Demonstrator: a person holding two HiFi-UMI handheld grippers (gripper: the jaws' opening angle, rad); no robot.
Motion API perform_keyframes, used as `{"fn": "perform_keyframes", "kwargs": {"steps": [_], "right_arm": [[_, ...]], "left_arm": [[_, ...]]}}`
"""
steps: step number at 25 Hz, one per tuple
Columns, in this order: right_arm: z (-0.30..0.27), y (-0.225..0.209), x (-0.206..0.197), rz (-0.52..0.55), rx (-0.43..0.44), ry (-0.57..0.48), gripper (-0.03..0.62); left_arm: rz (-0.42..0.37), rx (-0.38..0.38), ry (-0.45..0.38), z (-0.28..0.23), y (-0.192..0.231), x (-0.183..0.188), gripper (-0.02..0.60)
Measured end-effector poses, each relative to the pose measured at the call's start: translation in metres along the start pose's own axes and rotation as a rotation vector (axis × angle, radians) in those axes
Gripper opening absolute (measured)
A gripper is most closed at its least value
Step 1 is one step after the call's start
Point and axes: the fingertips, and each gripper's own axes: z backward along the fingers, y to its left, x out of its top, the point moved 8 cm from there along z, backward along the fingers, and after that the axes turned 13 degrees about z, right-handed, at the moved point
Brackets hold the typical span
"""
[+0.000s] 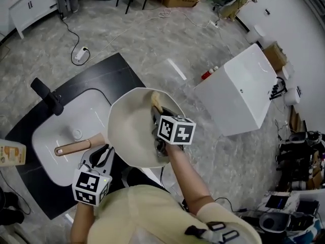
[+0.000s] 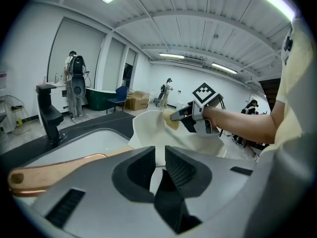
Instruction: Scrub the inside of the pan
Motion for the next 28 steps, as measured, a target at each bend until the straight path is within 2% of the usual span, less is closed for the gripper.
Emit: {"fn": "perform_keyframes", "kwargs": {"steps": [3, 7, 14, 23, 28], "right_arm": [[-0.012, 0.004, 0.0, 0.024, 0.013, 0.023, 0.057], [-0.027, 0.016, 0.0, 0.077, 0.081, 0.046, 0.057], [-0.042, 0.042, -0.003, 0.248, 0.194, 0.08, 0.057], [-0.043, 0.066, -0.011, 0.379, 0.381, 0.127, 0.057], [-0.038, 0.085, -0.018, 0.491, 0.505, 0.161, 0.057]], "left_arm": [[0.01, 0.018, -0.009, -0.004, -0.001, 0.001, 0.046], [0.011, 0.034, -0.003, -0.01, -0.003, 0.001, 0.046], [0.02, 0.05, 0.007, -0.016, -0.005, 0.0, 0.046], [0.004, 0.064, 0.007, -0.016, -0.004, 0.001, 0.046], [0.0, 0.056, 0.012, -0.016, -0.004, 0.001, 0.046]]}}
